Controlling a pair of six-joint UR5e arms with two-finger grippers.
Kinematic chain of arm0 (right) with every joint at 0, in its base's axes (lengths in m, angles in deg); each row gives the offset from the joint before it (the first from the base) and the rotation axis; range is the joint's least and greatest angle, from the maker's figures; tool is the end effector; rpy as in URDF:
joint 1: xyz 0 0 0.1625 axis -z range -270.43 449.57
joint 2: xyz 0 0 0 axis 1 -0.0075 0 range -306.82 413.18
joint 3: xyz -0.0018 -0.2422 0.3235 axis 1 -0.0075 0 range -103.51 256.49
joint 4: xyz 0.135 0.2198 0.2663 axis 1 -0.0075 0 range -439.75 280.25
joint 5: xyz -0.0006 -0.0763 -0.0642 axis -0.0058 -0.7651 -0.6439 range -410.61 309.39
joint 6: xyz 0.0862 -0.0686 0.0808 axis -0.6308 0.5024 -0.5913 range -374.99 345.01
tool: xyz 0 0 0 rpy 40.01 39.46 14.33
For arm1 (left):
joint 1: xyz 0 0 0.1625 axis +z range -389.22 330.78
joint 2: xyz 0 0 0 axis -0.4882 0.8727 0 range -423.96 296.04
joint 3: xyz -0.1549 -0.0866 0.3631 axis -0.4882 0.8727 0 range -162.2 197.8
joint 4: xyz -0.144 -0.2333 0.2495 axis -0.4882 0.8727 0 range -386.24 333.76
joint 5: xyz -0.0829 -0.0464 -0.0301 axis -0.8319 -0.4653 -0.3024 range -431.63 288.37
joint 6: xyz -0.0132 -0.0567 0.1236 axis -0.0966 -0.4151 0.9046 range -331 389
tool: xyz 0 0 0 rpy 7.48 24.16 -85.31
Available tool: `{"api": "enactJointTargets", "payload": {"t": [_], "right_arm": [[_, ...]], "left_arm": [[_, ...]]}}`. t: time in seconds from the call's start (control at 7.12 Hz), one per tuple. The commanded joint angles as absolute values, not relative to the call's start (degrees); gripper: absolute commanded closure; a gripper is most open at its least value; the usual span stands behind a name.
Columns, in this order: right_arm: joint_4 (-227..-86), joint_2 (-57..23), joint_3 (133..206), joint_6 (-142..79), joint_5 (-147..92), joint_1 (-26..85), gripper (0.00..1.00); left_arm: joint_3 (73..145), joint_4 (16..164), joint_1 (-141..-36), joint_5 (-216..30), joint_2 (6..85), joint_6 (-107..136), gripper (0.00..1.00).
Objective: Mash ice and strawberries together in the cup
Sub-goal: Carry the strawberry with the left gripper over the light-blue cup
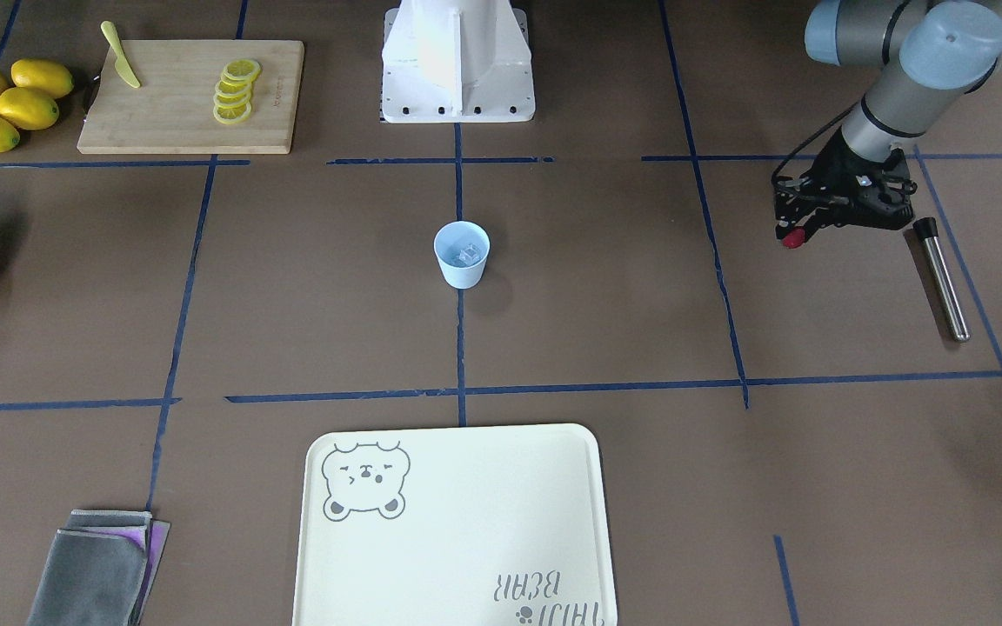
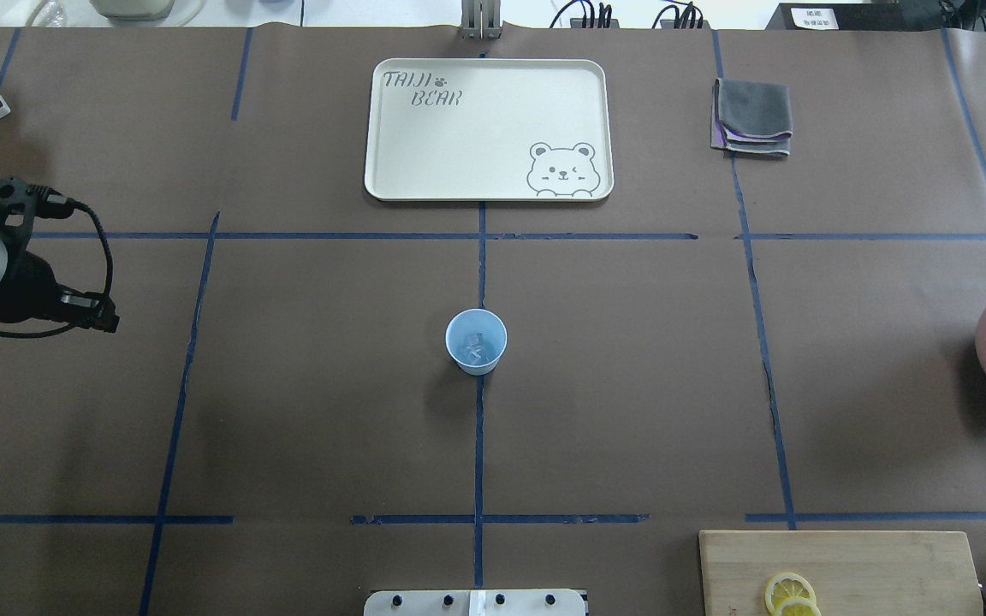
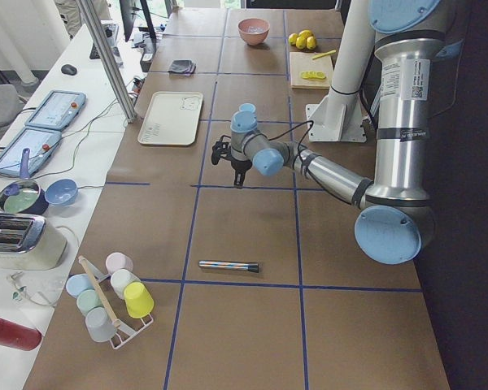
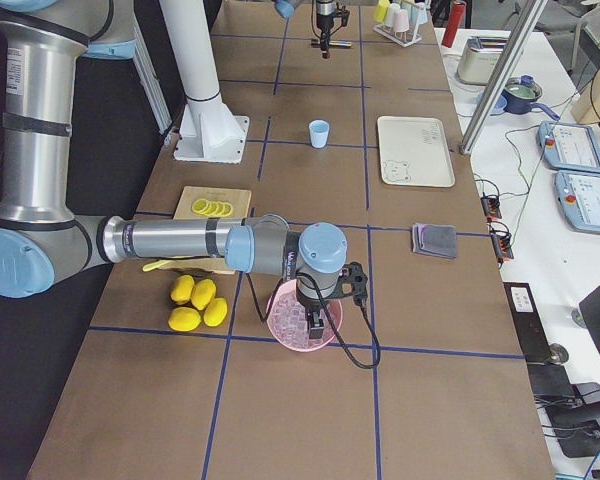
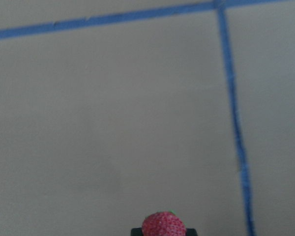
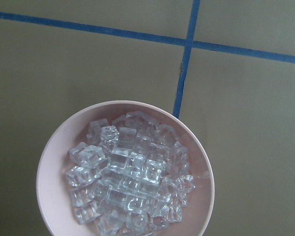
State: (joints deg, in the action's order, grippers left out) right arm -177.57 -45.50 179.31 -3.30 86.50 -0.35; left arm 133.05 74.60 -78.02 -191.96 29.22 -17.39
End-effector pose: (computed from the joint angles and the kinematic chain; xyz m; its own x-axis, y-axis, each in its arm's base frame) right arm 0.0327 -0.3776 0.6362 0.6662 -0.1572 0.7291 0.1393 0.9866 0.0854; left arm 0.2667 -0.4022 0.4295 0.6720 0.1363 -0.7279 -0.0341 0.9876 0.1535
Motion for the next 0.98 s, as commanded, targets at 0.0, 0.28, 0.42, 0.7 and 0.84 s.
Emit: {"api": "enactJointTargets", "payload": {"t": [0.0,0.28,0.42,0.7,0.84], "right_arm": [[-177.6,-45.7,179.5,-3.3,86.5,-0.3,0.0],[-177.6,-45.7,179.5,-3.4,86.5,-0.3,0.0],[-177.6,-45.7,179.5,-3.4,86.5,-0.3,0.0],[-177.6,-45.7,179.4,-3.4,86.5,-0.3,0.0],[-177.6,-45.7,179.4,-3.4,86.5,-0.3,0.0]], "left_arm": [[137.8,53.5,-78.3,-191.9,43.6,-17.5,1.0],[137.5,47.2,-75.1,-191.2,51.2,-24.3,1.0],[136.1,47.1,-68.5,-187.6,55.4,-32.1,1.0],[124.9,47.2,-62.8,-184.1,69.4,-42.7,1.0],[119.0,47.6,-60.3,-181.0,75.1,-46.5,1.0]]}}
